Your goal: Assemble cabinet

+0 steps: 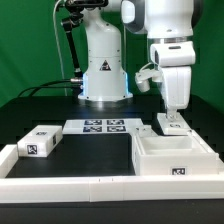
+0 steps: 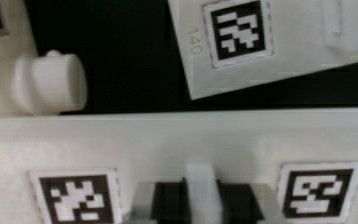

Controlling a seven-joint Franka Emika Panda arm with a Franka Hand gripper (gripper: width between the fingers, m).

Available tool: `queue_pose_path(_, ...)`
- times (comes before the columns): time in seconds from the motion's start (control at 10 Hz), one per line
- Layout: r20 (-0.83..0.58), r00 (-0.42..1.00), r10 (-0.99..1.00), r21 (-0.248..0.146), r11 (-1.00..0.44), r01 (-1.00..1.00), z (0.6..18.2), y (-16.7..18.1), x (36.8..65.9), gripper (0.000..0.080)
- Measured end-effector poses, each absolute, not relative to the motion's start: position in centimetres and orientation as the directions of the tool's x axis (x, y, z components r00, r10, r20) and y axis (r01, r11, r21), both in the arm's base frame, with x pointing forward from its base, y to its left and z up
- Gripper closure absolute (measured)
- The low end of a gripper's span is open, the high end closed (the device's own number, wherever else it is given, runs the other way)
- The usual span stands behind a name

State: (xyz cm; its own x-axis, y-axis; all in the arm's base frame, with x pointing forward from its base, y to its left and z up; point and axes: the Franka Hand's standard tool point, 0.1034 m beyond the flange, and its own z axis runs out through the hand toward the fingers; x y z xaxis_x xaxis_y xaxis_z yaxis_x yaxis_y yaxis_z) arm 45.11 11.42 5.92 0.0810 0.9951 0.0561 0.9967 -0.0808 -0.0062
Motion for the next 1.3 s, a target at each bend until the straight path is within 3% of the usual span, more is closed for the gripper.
queue_pose_path(1.3,0.066,0.114,0.991,-0.003,-0.115,0.993,5.8,10.5,47.5,0.0731)
